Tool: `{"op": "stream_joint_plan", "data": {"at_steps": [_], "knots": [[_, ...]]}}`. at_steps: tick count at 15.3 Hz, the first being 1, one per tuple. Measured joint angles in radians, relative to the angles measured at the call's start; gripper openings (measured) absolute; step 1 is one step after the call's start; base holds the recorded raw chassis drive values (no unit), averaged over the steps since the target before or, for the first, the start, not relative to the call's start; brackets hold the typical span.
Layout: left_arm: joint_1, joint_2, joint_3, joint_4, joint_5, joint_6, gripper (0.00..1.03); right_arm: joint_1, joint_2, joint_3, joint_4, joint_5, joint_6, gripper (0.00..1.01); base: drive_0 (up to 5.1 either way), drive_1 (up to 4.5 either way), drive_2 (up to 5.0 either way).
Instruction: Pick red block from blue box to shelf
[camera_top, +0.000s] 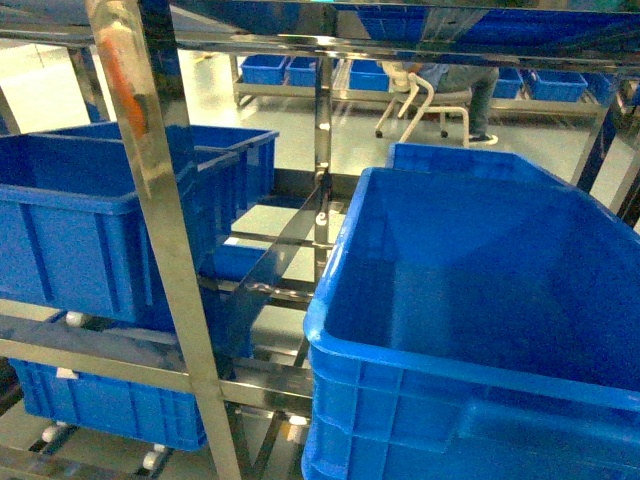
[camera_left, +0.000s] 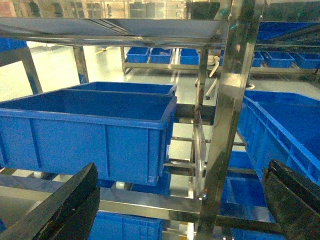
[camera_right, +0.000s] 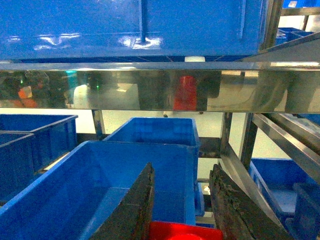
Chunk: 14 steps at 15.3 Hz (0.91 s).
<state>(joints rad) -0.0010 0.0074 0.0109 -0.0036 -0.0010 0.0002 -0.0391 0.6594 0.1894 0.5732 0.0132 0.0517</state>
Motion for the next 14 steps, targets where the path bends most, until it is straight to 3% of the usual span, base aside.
{"op": "stream_joint_plan", "data": {"at_steps": [14], "knots": [[0.0, 0.0, 0.0, 0.0, 0.0, 0.0, 0.98, 0.0, 0.0, 0.0, 0.0, -0.001, 0.0, 0.28, -1.6, -1.6, -1.6]]}}
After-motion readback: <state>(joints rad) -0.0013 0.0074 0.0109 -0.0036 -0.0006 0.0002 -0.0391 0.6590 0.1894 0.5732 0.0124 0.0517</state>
